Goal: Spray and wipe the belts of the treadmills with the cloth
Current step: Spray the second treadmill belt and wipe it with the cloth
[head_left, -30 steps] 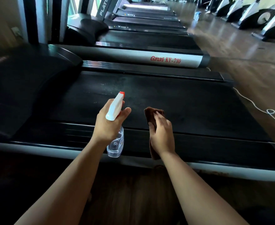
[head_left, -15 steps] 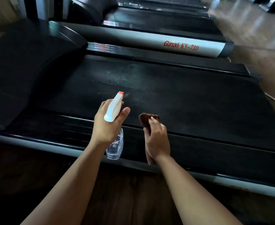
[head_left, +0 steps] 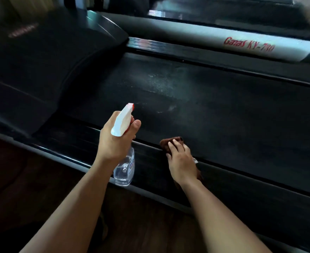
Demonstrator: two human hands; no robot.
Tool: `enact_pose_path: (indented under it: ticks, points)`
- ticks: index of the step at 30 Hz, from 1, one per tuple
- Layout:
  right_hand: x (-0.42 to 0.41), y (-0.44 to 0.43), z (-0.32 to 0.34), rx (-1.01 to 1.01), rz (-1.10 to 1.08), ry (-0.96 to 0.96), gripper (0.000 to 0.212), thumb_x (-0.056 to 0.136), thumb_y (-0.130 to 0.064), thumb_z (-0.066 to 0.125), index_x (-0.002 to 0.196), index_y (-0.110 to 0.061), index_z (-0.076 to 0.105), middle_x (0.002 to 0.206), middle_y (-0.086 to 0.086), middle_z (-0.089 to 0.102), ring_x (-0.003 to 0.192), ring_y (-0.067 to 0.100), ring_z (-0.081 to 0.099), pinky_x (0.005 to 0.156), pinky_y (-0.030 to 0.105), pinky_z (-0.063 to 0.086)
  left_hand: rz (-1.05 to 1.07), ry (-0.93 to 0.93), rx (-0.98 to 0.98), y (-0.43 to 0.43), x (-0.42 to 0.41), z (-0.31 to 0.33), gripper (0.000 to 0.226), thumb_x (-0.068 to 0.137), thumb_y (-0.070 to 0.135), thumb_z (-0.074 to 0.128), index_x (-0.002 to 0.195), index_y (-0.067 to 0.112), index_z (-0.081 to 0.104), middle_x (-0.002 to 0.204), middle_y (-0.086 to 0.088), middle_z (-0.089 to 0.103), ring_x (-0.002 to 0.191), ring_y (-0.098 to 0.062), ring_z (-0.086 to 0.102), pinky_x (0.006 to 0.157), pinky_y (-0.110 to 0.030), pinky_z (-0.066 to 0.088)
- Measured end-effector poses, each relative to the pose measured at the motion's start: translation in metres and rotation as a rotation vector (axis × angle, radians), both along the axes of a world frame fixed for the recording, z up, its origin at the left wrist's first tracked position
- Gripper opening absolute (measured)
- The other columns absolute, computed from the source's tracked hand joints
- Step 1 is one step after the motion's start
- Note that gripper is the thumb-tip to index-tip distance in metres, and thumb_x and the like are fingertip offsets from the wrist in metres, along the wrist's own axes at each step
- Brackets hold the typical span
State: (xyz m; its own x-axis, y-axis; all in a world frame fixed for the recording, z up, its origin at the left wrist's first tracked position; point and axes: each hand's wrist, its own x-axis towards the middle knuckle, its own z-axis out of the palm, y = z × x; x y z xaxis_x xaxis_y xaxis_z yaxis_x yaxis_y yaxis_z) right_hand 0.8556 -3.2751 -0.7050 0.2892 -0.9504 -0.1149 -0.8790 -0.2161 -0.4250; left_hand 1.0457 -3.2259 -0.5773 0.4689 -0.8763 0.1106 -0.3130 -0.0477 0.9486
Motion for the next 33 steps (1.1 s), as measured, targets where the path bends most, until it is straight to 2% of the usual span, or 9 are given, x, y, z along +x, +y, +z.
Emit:
enact_pose_path:
  ticks: [2,5,9,14,19,24,27,31,33]
  points:
    - [0.002,0.0,-0.005,-0.008,0.015,0.057,0.05,0.104,-0.041,0.04,0.152,-0.026,0.036,0.161,-0.007,0.027,0.147,0.026,0.022,0.116,0.046,0.03,0.012,0.007,0.02,0.0,0.011,-0.005,0.017,0.092,0.026,0.072,0.093,0.014,0.06,0.076,0.0,0.065,0.065,-0.019,0.065,0.065,-0.044,0.057]
    - [0.0,0.001,-0.008,-0.024,0.038,0.115,0.056,0.102,-0.048,0.038,0.154,-0.027,0.031,0.162,-0.006,0.023,0.147,0.027,0.02,0.118,0.045,0.027,0.022,0.002,0.054,0.002,0.022,-0.012,0.017,0.092,0.027,0.072,0.092,0.017,0.059,0.075,0.0,0.064,0.063,-0.019,0.065,0.061,-0.042,0.055]
    - [-0.002,0.001,-0.009,-0.028,0.054,0.132,0.059,0.102,-0.05,0.038,0.155,-0.028,0.027,0.164,-0.006,0.019,0.148,0.028,0.019,0.118,0.045,0.027,0.088,0.006,0.071,0.003,0.026,-0.014,0.015,0.093,0.027,0.07,0.089,0.019,0.058,0.074,0.002,0.062,0.063,-0.016,0.064,0.058,-0.028,0.052]
    - [-0.001,0.003,-0.009,-0.032,0.05,0.146,0.06,0.101,-0.051,0.04,0.155,-0.029,0.026,0.164,-0.007,0.019,0.146,0.028,0.022,0.116,0.045,0.029,0.214,-0.039,0.125,0.007,0.031,-0.016,0.019,0.091,0.032,0.07,0.088,0.017,0.059,0.072,-0.005,0.065,0.058,-0.017,0.066,0.06,-0.039,0.055]
    - [0.0,0.003,-0.009,-0.017,0.041,0.163,0.061,0.1,-0.052,0.043,0.155,-0.031,0.025,0.163,-0.007,0.019,0.144,0.03,0.026,0.113,0.047,0.033,0.295,-0.028,0.204,0.022,0.033,-0.023,0.019,0.09,0.034,0.07,0.087,0.017,0.063,0.075,-0.007,0.068,0.056,-0.012,0.067,0.057,-0.03,0.051]
    - [0.0,0.003,-0.01,-0.027,0.042,0.178,0.06,0.1,-0.05,0.042,0.155,-0.031,0.025,0.163,-0.007,0.02,0.143,0.03,0.028,0.111,0.046,0.035,0.259,0.036,0.274,0.034,0.032,-0.03,0.01,0.092,0.03,0.069,0.097,0.022,0.065,0.076,-0.006,0.069,0.058,-0.015,0.068,0.055,-0.027,0.049]
    - [0.001,0.005,-0.009,-0.035,0.026,0.146,0.058,0.1,-0.046,0.046,0.154,-0.029,0.03,0.162,-0.005,0.026,0.141,0.031,0.031,0.11,0.046,0.036,0.224,0.004,0.304,0.038,0.025,-0.032,0.01,0.091,0.027,0.069,0.092,0.019,0.065,0.074,-0.007,0.068,0.06,-0.016,0.067,0.053,-0.02,0.048]
    - [-0.002,0.008,-0.008,-0.054,0.02,0.122,0.054,0.101,-0.038,0.048,0.152,-0.027,0.034,0.16,-0.003,0.029,0.14,0.03,0.031,0.112,0.046,0.033,0.163,0.004,0.285,0.038,0.013,-0.027,0.015,0.09,0.025,0.07,0.086,0.012,0.063,0.07,-0.004,0.066,0.056,-0.013,0.066,0.063,-0.037,0.057]
    - [-0.006,0.011,-0.006,-0.06,0.008,0.106,0.053,0.101,-0.035,0.049,0.152,-0.025,0.036,0.159,-0.002,0.03,0.14,0.032,0.032,0.112,0.047,0.032,0.111,0.011,0.254,0.035,0.008,-0.022,0.012,0.09,0.025,0.07,0.085,0.016,0.063,0.072,-0.002,0.066,0.058,-0.015,0.067,0.063,-0.038,0.058]
